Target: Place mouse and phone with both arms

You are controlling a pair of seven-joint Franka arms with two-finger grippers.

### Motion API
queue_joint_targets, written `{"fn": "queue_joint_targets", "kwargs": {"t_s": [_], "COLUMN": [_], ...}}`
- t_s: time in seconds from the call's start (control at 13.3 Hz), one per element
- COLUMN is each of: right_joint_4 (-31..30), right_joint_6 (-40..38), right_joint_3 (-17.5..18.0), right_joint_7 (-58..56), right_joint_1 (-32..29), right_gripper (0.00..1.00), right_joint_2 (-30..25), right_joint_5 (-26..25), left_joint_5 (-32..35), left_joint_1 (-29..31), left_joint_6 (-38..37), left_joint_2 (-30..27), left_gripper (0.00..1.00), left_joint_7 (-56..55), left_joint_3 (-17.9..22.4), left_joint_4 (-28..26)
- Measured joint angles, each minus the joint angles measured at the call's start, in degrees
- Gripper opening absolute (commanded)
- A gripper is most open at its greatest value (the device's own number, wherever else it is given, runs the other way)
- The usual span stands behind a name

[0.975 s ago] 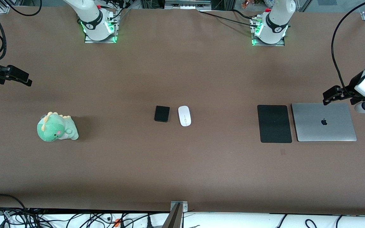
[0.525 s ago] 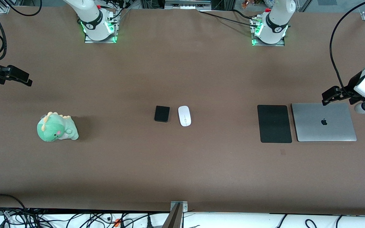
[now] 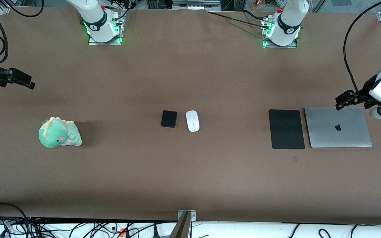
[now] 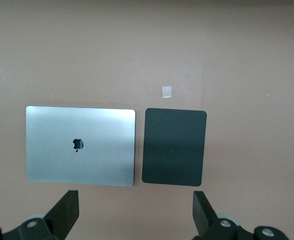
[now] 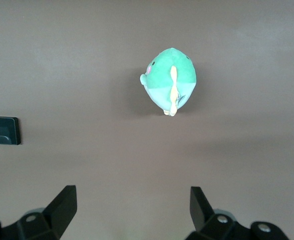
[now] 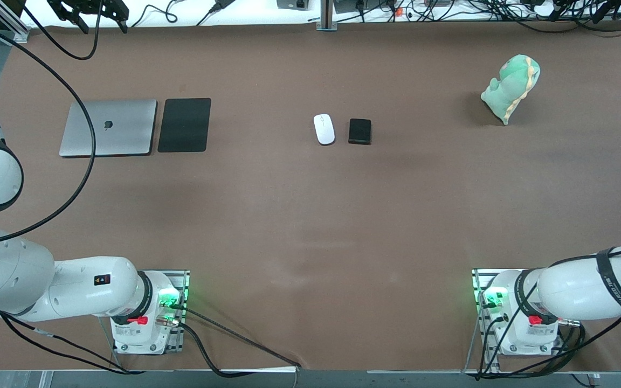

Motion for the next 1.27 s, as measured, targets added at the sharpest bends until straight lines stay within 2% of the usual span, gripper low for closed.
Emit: {"fn": "queue_joint_targets", "kwargs": {"t_s": [0.6,1.27], "right_joint_4": [0.0,0.0], "right_joint_6": [-0.4,-0.4], "right_joint_3": [0.0,0.0], "right_joint_7": [0.0,0.0], "right_joint_1": [0.0,0.0], "right_gripper": [1.00,1.00], "right_joint_2": [0.1,0.1], "right_joint_5": [0.0,0.0], "left_joint_5": [-3.0,-2.1], "left_joint_1": [0.0,-0.1], "left_joint_6": [0.0,0.0], "left_joint_2": [0.0,0.0], "left_gripper": [1.00,1.00], "left_joint_7": [-3.9,-7.5], "left_joint_3": [0.0,-1.0], "left_joint_4": [0.1,0.1]}}
